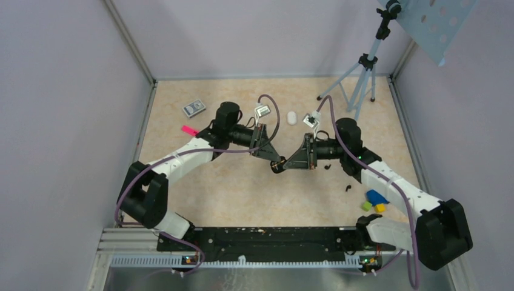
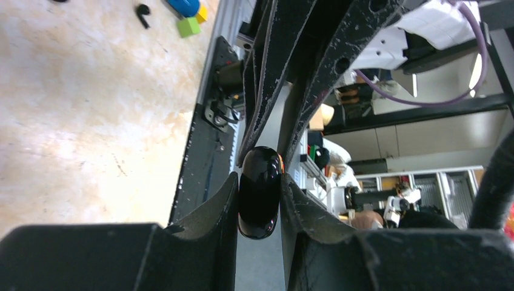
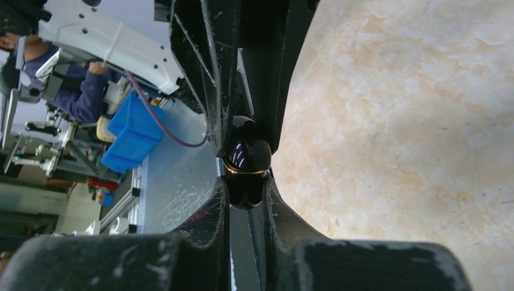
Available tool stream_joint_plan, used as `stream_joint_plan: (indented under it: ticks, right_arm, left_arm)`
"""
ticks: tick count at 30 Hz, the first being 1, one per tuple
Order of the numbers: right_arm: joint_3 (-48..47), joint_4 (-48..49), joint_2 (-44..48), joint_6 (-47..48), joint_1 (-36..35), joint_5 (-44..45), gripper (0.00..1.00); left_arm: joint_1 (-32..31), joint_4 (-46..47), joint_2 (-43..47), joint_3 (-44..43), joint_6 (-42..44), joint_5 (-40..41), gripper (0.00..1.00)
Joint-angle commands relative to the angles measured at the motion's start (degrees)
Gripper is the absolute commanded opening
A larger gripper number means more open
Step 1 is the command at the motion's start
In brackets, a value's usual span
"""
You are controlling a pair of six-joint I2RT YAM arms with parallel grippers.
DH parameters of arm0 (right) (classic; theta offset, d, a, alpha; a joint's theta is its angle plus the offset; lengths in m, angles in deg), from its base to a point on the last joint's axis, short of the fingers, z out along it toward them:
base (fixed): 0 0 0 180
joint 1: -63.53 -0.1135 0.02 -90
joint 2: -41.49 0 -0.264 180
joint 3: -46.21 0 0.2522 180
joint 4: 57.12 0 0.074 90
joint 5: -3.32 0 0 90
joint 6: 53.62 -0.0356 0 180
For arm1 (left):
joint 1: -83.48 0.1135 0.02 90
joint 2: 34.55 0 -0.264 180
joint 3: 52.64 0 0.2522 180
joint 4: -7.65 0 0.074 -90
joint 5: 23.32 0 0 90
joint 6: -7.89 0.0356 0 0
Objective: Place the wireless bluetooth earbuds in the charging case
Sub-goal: Open the charging case, then pass from the left arm to the right
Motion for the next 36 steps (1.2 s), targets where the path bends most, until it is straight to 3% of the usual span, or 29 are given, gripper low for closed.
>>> stream_joint_plan:
  ticks: [1,4,13,18,19,20,24,29,36]
  right_arm:
    - [-2.52,-2.13,-3.05,1.60,1.42,13.14,0.17]
    - [-3.49,-1.84,-3.60,0.27,1.91,15.29,0.38]
    - [-1.30,1.68,-0.45,-5.34,2.94,21.06,0.53]
    - [0.99,3.15,1.02,-12.25,2.87,25.03,0.71]
    - [1.60,4.64,1.24,-14.60,2.93,24.62,0.85]
    - [2.55,7.20,1.53,-16.97,2.91,23.92,0.88]
    - [7.01,16.57,2.87,-28.03,2.85,23.97,0.89]
    - [10.83,23.75,4.28,-33.42,1.98,26.87,0.89]
    - [15.70,45.60,-0.64,-42.14,0.27,22.74,0.89]
  left_arm:
    - [-0.55,-0.50,-0.12,-4.81,-0.70,1.30,0.00]
    - [0.02,-4.32,-1.59,-6.74,1.03,5.14,0.00]
    - [2.08,-4.61,-0.30,-6.43,0.39,10.37,0.00]
    - [2.96,-2.00,2.13,-3.99,-0.16,12.67,0.00]
    - [2.86,-1.65,2.72,-3.52,-0.14,13.33,0.00]
    - [2.93,-1.62,3.31,-3.16,0.08,14.20,0.00]
    - [2.95,-1.46,5.14,-2.14,0.58,17.33,0.00]
    - [2.96,0.46,5.15,-1.37,-1.12,18.23,0.00]
    - [2.81,4.38,6.20,0.47,-4.15,20.13,0.00]
